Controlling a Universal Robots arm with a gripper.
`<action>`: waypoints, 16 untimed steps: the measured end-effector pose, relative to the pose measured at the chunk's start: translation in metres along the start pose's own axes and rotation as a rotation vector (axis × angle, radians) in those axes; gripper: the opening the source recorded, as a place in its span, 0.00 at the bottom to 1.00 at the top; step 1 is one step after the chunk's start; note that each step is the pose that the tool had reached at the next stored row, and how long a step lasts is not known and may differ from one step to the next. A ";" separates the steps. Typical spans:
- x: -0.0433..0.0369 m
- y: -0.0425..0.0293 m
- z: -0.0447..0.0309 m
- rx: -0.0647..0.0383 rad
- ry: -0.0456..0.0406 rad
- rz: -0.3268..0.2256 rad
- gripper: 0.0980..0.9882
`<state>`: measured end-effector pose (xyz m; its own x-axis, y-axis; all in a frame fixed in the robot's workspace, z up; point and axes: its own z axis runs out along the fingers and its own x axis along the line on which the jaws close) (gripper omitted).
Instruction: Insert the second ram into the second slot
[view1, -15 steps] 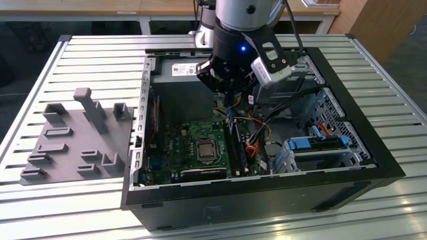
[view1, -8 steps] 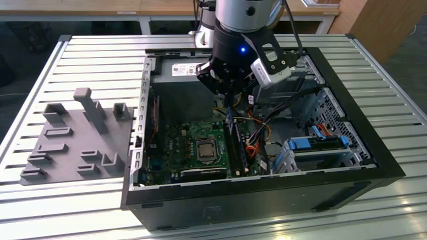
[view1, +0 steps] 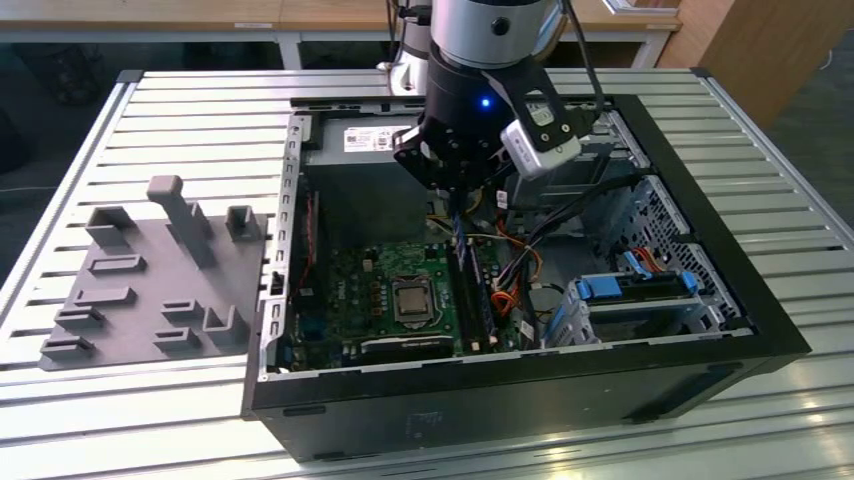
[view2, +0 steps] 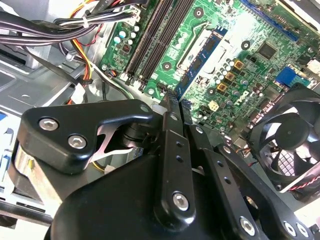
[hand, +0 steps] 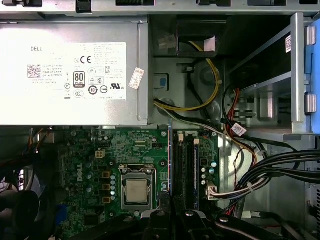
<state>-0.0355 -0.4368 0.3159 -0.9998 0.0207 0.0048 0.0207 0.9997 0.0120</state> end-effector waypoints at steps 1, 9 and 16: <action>0.0000 0.0000 0.0004 0.001 0.0000 0.000 0.04; 0.0000 -0.0001 0.0056 0.002 0.0003 0.000 0.04; 0.0000 -0.0011 0.0097 0.002 0.0003 0.000 0.04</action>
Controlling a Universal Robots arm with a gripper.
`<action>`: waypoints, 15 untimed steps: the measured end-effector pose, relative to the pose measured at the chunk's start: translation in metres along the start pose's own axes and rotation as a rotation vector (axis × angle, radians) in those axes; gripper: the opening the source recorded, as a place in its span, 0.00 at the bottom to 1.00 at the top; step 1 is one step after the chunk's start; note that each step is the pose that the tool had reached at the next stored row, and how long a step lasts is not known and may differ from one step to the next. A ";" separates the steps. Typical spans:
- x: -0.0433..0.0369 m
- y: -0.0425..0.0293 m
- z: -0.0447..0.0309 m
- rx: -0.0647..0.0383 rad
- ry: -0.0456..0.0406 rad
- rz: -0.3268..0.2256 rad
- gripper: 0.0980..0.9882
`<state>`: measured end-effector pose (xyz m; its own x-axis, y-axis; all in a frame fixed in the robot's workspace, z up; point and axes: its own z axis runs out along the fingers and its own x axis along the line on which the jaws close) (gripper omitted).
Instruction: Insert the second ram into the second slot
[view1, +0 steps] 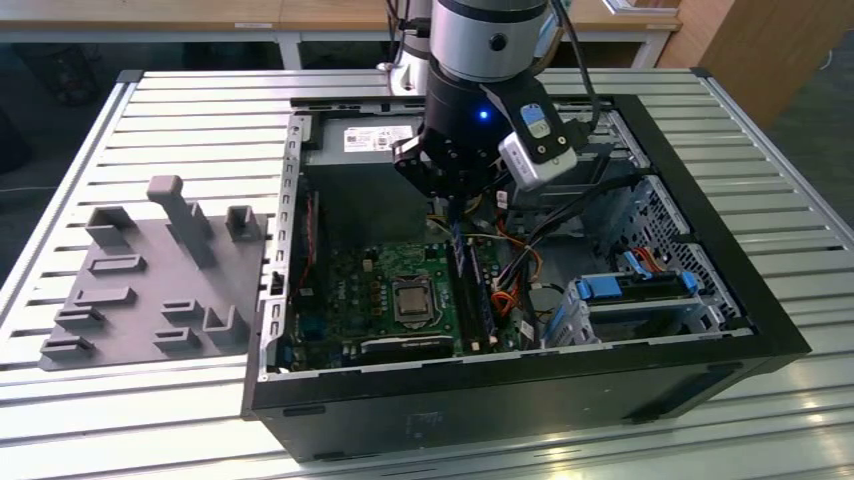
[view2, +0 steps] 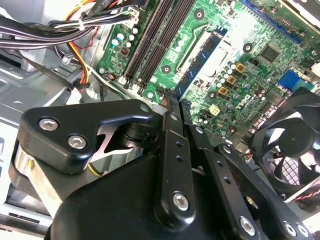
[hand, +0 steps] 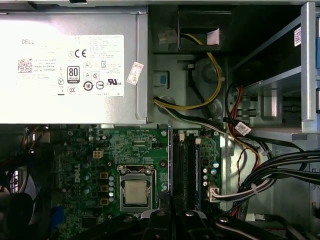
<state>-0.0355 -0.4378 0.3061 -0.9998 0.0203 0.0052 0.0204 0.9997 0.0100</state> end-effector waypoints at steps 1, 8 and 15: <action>0.0000 0.0000 0.0003 0.000 0.0000 0.000 0.04; -0.0001 -0.0001 0.0020 0.000 -0.0001 0.000 0.04; -0.0001 -0.0002 0.0038 0.000 0.0000 0.000 0.04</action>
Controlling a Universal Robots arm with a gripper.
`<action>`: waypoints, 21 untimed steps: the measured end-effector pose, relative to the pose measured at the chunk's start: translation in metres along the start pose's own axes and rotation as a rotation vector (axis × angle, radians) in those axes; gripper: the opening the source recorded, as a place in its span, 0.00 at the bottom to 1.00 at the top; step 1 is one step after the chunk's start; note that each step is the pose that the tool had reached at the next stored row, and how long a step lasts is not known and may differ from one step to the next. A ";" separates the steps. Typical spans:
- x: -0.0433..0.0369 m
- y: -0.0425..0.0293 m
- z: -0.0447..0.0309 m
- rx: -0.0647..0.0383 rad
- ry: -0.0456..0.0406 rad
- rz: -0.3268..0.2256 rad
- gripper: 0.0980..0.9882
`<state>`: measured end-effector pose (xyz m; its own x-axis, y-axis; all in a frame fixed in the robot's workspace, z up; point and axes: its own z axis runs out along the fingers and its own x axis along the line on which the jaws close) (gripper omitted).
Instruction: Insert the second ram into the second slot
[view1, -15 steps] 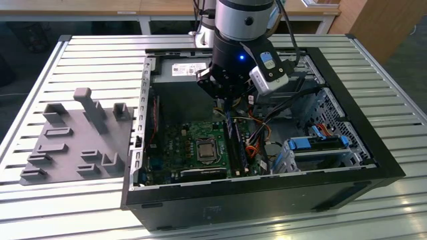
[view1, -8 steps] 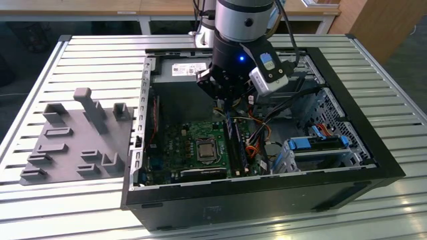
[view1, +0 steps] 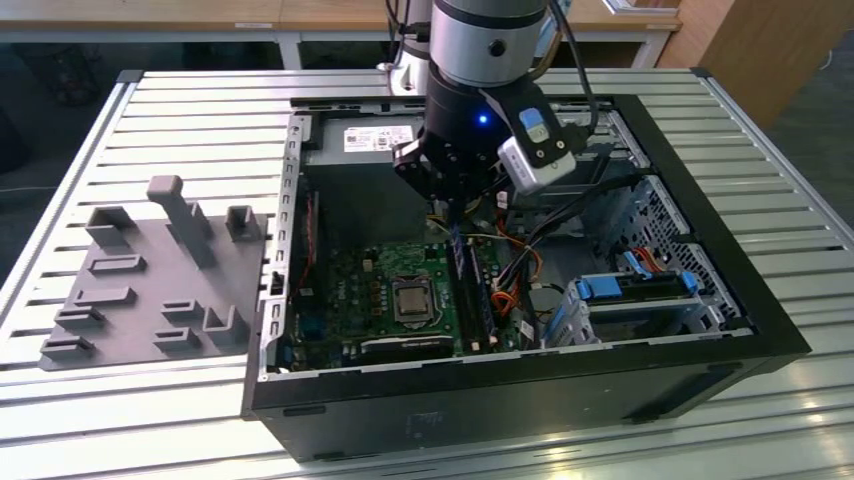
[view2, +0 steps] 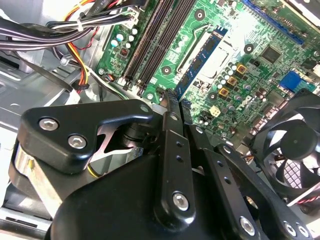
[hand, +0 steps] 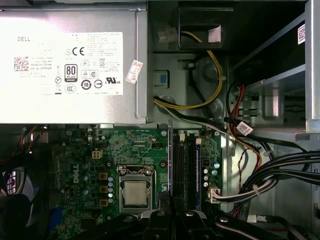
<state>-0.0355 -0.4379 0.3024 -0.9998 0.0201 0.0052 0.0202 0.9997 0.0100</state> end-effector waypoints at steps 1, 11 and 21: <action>0.0000 0.0000 0.0002 0.000 0.0000 0.000 0.04; 0.0000 -0.0002 0.0032 0.000 0.0002 0.000 0.04; 0.0000 -0.0002 0.0070 0.000 0.0002 0.000 0.04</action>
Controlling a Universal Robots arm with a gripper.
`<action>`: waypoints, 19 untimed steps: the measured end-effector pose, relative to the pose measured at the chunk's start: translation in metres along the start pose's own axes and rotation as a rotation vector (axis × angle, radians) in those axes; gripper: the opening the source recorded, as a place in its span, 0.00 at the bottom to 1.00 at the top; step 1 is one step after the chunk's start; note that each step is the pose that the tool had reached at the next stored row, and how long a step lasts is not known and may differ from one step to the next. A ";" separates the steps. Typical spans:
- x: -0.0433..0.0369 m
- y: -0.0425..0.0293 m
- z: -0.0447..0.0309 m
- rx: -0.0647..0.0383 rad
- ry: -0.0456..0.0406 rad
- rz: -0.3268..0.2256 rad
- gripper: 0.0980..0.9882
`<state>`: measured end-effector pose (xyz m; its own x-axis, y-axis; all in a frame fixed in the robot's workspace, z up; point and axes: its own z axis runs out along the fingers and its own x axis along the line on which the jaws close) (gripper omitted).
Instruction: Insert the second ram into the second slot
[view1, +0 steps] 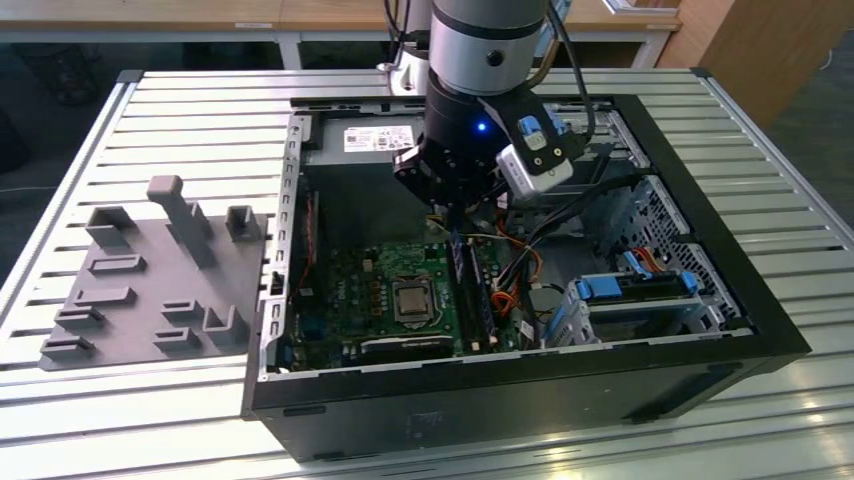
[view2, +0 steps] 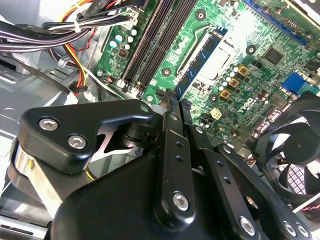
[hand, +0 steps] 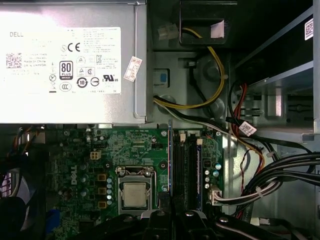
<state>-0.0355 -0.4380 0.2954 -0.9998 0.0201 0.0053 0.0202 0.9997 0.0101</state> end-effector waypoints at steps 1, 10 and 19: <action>0.0000 0.0000 0.0004 0.000 0.0000 0.000 0.04; 0.0000 -0.0001 0.0047 0.000 0.0000 0.000 0.04; -0.0001 -0.0002 0.0087 0.000 0.0000 0.000 0.04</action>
<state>-0.0355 -0.4382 0.2867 -0.9998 0.0201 0.0054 0.0202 0.9997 0.0099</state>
